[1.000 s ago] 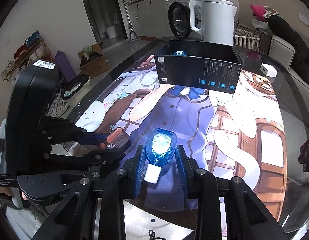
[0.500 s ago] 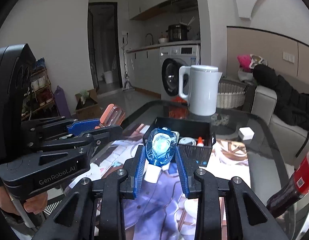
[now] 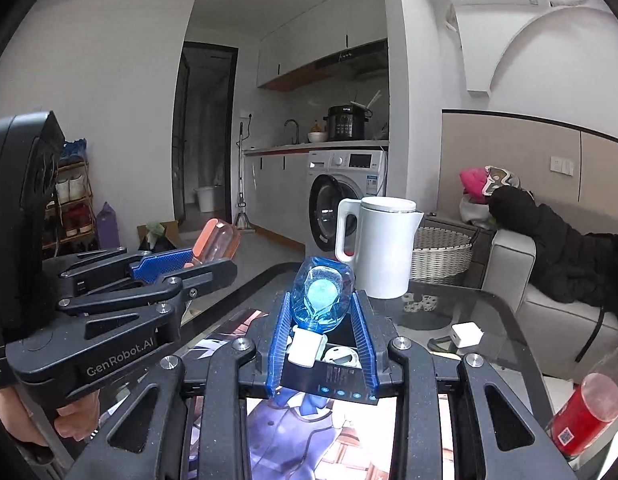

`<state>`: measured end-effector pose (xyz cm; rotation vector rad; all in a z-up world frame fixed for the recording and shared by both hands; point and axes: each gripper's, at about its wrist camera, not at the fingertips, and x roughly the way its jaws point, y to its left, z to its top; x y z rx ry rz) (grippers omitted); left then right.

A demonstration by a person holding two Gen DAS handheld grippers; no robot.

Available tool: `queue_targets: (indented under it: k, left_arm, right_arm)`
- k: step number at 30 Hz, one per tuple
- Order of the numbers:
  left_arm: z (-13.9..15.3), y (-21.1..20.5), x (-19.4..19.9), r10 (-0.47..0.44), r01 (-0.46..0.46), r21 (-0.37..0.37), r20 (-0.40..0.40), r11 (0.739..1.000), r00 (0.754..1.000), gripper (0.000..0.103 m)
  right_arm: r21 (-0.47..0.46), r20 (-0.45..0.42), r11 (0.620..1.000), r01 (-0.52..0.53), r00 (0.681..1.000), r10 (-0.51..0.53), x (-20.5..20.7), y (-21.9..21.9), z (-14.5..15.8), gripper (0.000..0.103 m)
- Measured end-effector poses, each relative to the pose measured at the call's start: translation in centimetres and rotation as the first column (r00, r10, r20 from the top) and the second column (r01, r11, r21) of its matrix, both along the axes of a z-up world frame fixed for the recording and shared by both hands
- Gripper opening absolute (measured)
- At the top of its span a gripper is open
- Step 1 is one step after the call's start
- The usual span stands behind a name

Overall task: Organize rigid objects
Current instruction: 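Lower the screwdriver and blue faceted bottle into the black box and open both grippers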

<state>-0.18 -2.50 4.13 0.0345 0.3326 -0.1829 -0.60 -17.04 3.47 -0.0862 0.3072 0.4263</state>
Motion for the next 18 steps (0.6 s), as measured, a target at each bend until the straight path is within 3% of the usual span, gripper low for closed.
queue_targets:
  k: [18]
  left_arm:
    - [-2.0,1.2,6.6,0.032,-0.032,-0.060,0.001,0.998,0.999,0.025]
  right_arm:
    - [0.036,-0.028,0.999,0.020,0.999,-0.019,8.8,1.5,-1.9,0.031]
